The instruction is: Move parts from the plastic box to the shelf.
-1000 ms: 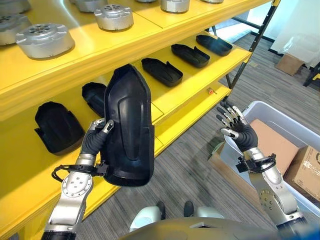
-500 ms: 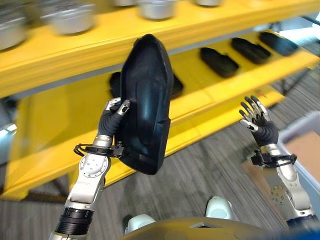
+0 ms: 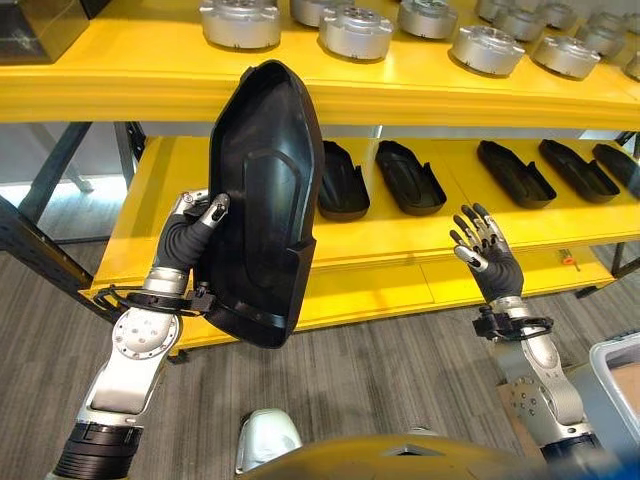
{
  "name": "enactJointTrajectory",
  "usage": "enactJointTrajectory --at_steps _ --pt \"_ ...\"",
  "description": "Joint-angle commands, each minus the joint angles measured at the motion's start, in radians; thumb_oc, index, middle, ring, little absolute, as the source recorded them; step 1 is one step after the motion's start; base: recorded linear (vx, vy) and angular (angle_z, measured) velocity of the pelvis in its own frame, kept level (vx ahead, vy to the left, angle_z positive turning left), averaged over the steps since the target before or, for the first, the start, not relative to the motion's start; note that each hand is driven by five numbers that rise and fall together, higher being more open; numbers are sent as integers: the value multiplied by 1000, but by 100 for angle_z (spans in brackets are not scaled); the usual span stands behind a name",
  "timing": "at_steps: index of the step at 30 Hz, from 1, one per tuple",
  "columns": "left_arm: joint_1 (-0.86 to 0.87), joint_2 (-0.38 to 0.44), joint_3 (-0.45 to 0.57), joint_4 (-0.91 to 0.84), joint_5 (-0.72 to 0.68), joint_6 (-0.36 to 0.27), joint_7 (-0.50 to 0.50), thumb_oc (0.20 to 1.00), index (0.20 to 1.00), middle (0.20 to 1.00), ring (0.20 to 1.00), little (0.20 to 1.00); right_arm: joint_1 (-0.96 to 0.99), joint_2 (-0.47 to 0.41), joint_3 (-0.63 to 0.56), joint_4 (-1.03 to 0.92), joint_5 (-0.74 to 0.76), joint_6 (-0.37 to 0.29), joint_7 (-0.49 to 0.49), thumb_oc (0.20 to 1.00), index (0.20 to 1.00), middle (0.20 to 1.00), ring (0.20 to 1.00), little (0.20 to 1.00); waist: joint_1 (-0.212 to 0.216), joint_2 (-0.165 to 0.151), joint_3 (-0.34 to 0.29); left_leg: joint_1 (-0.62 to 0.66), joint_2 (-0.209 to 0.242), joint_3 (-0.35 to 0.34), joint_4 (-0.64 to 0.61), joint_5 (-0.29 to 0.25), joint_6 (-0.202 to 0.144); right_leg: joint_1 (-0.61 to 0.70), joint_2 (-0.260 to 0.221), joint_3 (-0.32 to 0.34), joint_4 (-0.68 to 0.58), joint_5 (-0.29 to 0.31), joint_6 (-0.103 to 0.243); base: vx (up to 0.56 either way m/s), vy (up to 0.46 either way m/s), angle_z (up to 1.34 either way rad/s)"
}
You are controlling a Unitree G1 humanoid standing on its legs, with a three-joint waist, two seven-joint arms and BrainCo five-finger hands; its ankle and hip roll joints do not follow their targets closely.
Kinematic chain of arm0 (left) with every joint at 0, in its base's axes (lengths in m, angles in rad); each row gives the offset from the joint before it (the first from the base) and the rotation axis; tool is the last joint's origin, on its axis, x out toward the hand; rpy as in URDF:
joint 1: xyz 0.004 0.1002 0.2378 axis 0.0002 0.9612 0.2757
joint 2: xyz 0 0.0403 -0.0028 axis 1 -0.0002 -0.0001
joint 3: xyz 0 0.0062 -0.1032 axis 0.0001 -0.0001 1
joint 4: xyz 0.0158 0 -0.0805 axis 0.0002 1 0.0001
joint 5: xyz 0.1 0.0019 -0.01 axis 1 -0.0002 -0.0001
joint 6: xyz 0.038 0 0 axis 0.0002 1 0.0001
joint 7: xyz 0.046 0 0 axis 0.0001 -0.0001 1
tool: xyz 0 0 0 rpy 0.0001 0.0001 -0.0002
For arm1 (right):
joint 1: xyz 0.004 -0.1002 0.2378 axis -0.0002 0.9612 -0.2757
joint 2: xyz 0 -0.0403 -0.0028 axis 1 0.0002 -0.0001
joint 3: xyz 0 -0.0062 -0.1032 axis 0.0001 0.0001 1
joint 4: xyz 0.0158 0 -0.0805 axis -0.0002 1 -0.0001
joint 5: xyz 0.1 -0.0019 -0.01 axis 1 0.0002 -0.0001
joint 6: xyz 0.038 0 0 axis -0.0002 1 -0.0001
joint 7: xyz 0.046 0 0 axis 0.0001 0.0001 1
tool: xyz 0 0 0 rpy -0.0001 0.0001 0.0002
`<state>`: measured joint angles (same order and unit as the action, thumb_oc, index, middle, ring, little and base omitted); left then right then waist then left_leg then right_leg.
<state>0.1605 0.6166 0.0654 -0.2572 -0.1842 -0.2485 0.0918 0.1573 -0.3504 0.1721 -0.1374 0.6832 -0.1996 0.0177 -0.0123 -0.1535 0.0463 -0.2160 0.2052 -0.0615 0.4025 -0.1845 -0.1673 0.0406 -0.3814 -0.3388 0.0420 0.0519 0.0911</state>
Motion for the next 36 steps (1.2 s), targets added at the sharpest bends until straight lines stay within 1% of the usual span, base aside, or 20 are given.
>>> enactJointTrajectory --at_steps 1,5,8,9,10,11,13,16,22,23,25,26,27,28,30,31,32,33,35,36 --pt "6 -52 82 -44 1 -20 44 200 200 200 200 200 -50 -30 -38 -43 7 -27 20 1000 1000 1000 1000 1000 -4 59 -13 170 -34 110 -248 80 106 10 -49 -13 106 46 123 23 45 -2" --pt "0 -64 90 14 -47 -15 45 200 200 200 200 200 -39 -26 -29 -39 13 -11 35 1000 1000 1000 1000 1000 -1 49 -17 175 -40 126 -246 72 113 10 -50 -7 95 63 129 4 5 -1" --pt "-69 -63 67 147 -46 2 75 200 200 200 200 200 -28 -21 -12 -35 28 9 49 1000 1000 1000 1000 1000 -10 42 -18 173 -39 138 -245 73 111 8 -47 -10 89 65 132 18 11 -5" --pt "-74 -63 64 153 -46 -1 76 200 200 200 200 200 -28 -21 -13 -35 28 9 49 1000 1000 1000 1000 1000 -8 42 -18 173 -39 139 -246 74 111 8 -47 -10 89 65 132 13 4 -5" --pt "-120 -48 41 222 -18 16 92 200 200 200 200 200 -28 -20 0 -30 37 16 55 1000 1000 1000 1000 1000 -16 39 -17 176 -41 145 -252 75 111 4 -45 -5 86 68 135 7 3 -6" --pt "-125 -47 38 227 -18 14 93 200 200 200 200 200 -28 -19 -1 -30 37 16 55 1000 1000 1000 1000 1000 -14 39 -16 177 -41 146 -253 75 111 4 -45 -5 85 69 135 4 5 -5" --pt "-178 -5 14 304 100 31 116 200 200 200 200 200 -25 -17 20 -31 50 21 67 1000 1000 1000 1000 1000 -24 32 -5 183 -34 162 -264 80 112 -14 -40 7 78 71 138 -25 -9 -8" --pt "-157 1 15 315 153 29 109 200 200 200 200 200 -15 -15 20 -34 57 24 77 1000 1000 1000 1000 1000 -23 26 4 192 -30 179 -275 82 113 -28 -37 17 75 74 142 -22 -6 -18" --pt "-131 -26 14 326 168 24 111 200 200 200 200 200 8 -14 24 -44 60 27 94 1000 1000 1000 1000 1000 -18 11 20 191 -30 185 -272 82 114 -29 -37 18 73 66 142 -14 -9 -14" --pt "-125 -15 1 323 232 18 115 200 200 200 200 200 9 -17 26 -46 63 23 97 1000 1000 1000 1000 1000 -17 4 30 185 -31 183 -269 83 113 -29 -37 10 75 56 140 -31 -15 5" --pt "-124 -8 -4 319 253 16 116 200 200 200 200 200 9 -20 26 -48 61 20 99 1000 1000 1000 1000 1000 -16 1 33 183 -31 182 -268 83 114 -29 -37 10 77 53 139 -27 -15 9" --pt "-126 14 -13 305 319 11 119 200 200 200 200 200 7 -23 25 -50 63 15 103 1000 1000 1000 1000 1000 -15 0 38 181 -31 182 -268 84 113 -31 -37 10 78 50 138 -17 -9 9" --pt "-126 14 -13 304 322 11 120 200 200 200 200 200 6 -23 25 -50 63 15 103 1000 1000 1000 1000 1000 -15 -1 38 181 -31 181 -267 84 113 -31 -37 10 78 49 138 -20 -11 4" --pt "-125 40 -14 284 379 -3 121 200 200 200 200 200 2 -28 23 -54 68 6 105 1000 1000 1000 1000 1000 -14 0 45 178 -30 181 -265 83 112 -34 -36 11 82 48 138 0 0 0" --pt "-125 56 -13 274 413 -9 129 200 200 200 200 200 -2 -29 24 -58 71 2 107 1000 1000 1000 1000 1000 -12 0 49 177 -30 181 -262 83 112 -34 -36 11 86 46 138 -6 -5 2" --pt "-132 97 -20 257 489 -22 152 200 200 200 200 200 -9 -35 25 -62 79 -9 109 1000 1000 1000 1000 1000 -10 2 58 175 -29 181 -256 82 110 -34 -37 10 90 45 139 0 0 0" --pt "-135 119 -21 249 522 -28 160 200 200 200 200 200 -12 -40 25 -67 82 -14 111 1000 1000 1000 1000 1000 -10 4 63 173 -30 179 -254 82 110 -35 -38 9 92 45 139 -37 -8 -1" --pt "-140 170 -18 227 580 -45 178 200 200 200 200 200 -17 -47 22 -75 90 -25 114 1000 1000 1000 1000 1000 -8 6 77 169 -28 178 -247 82 108 -38 -39 9 98 42 139 -39 -4 -2" --pt "-133 270 -9 197 657 -64 199 200 200 200 200 200 -21 -65 17 -80 93 -40 112 1000 1000 1000 1000 1000 -5 11 93 161 -27 175 -237 83 105 -43 -42 11 108 42 139 -23 -1 -1" --pt "-132 294 -6 191 672 -67 205 200 200 200 200 200 -22 -69 18 -82 96 -44 114 1000 1000 1000 1000 1000 -5 12 97 159 -29 172 -235 84 105 -44 -44 10 111 42 140 0 0 0"
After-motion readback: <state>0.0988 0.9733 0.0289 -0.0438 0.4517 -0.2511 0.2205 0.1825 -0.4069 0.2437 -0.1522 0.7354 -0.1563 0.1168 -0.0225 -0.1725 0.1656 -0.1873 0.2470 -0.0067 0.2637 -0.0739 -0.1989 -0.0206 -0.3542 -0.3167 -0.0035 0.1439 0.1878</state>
